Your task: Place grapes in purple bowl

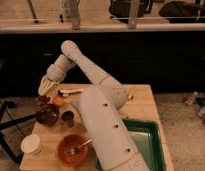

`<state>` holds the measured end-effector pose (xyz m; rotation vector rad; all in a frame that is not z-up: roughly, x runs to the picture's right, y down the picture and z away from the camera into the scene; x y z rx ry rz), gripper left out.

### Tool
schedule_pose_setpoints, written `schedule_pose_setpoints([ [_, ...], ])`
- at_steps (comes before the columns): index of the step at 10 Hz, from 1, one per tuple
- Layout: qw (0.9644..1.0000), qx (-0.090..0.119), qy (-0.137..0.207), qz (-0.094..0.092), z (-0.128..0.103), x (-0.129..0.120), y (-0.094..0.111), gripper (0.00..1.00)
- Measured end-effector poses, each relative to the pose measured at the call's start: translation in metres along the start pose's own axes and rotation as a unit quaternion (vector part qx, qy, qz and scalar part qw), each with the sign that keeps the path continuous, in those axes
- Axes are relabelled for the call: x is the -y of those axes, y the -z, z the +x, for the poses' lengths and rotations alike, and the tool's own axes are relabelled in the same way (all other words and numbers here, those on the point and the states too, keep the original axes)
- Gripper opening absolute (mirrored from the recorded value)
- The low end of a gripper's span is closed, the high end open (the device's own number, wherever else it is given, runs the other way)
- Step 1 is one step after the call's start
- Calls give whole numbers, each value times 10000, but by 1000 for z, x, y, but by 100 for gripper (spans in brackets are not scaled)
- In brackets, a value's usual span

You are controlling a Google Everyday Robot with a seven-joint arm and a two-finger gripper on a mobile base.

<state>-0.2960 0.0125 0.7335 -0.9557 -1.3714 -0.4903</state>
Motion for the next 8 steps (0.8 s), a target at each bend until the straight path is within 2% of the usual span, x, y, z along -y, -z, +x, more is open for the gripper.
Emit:
schedule_pose_setpoints([
  [2, 9999, 58, -62, -66, 11, 1, -5, 0],
  [7, 9991, 341, -218, -98, 26, -4, -10, 0],
  [8, 9988, 399, -267, -94, 28, -5, -10, 4],
])
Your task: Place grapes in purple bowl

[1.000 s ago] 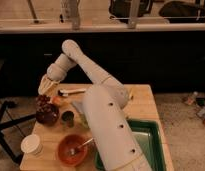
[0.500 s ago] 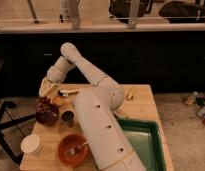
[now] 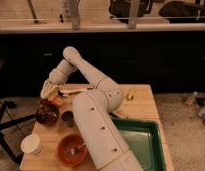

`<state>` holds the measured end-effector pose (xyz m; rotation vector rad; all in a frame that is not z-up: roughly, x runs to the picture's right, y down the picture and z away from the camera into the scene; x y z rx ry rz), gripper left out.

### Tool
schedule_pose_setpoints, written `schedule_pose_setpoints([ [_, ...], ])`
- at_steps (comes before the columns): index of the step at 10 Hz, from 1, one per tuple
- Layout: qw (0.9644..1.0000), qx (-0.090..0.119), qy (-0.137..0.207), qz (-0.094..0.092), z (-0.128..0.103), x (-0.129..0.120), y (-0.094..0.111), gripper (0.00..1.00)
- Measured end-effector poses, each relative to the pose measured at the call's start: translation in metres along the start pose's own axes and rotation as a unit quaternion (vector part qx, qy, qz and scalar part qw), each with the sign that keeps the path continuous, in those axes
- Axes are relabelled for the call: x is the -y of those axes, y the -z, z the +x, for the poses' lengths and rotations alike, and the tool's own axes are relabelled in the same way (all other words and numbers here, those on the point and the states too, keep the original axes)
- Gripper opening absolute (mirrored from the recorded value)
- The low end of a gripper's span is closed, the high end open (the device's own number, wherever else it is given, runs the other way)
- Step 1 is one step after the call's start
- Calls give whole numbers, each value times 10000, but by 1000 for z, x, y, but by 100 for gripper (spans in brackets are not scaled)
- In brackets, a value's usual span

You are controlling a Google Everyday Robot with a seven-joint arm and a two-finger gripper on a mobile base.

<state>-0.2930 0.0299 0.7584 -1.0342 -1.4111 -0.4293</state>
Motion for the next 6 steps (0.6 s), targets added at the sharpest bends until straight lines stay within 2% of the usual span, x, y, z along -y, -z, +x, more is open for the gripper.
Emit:
schedule_pose_setpoints([
  [2, 10000, 27, -30, 4, 1, -1, 0, 6],
  [3, 10000, 27, -29, 3, 1, -1, 0, 13],
  [6, 10000, 25, -30, 3, 1, -1, 0, 45],
])
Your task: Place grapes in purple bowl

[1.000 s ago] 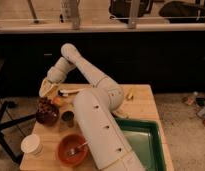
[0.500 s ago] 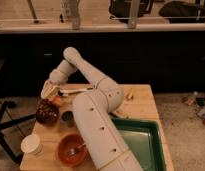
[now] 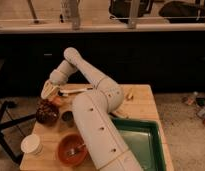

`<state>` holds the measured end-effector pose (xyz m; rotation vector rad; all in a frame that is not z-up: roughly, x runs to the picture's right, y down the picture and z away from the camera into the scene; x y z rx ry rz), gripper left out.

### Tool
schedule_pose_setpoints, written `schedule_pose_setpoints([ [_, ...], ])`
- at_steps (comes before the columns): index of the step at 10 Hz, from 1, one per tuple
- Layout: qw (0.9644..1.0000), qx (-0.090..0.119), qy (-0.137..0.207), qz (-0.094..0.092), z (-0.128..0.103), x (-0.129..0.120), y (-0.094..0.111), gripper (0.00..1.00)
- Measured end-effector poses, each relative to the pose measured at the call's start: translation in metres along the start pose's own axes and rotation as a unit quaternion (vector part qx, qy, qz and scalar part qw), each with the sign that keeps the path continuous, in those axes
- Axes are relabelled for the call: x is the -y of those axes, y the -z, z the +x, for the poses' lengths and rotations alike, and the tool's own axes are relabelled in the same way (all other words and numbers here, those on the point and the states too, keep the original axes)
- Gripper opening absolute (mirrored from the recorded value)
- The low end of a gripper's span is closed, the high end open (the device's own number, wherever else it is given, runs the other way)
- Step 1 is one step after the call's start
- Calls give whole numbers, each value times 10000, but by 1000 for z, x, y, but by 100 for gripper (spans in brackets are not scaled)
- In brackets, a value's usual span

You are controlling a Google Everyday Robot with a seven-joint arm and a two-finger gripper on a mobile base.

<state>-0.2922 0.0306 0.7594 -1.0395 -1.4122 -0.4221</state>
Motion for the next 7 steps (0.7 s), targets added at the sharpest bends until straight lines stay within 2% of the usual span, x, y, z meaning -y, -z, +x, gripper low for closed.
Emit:
schedule_pose_setpoints([
  [2, 10000, 0, 0, 0, 0, 0, 0, 65],
  [4, 10000, 1, 1, -2, 0, 0, 0, 79],
  [7, 10000, 1, 0, -2, 0, 0, 0, 80],
])
